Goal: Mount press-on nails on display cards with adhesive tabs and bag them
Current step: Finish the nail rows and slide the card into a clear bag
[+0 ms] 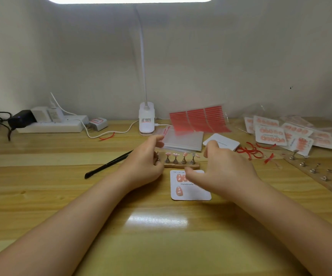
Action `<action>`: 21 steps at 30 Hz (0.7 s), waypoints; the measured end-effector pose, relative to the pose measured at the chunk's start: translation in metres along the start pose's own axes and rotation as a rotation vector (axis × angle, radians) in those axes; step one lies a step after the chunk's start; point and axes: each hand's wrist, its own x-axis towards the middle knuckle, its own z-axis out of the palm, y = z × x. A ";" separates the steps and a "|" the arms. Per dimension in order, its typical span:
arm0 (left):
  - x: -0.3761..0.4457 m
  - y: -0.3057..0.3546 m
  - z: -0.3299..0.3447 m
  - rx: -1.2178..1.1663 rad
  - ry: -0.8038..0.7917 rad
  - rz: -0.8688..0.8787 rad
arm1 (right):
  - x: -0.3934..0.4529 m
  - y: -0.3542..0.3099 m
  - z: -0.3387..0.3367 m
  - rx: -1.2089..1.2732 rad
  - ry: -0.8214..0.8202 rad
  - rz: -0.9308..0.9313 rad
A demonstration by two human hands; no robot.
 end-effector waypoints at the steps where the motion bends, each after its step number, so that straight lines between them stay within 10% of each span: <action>1: 0.000 -0.002 0.001 -0.005 -0.014 0.016 | 0.003 0.003 0.001 0.038 0.057 0.007; 21: -0.005 -0.008 0.002 -0.083 0.022 0.249 | 0.022 0.035 0.040 0.446 0.079 0.005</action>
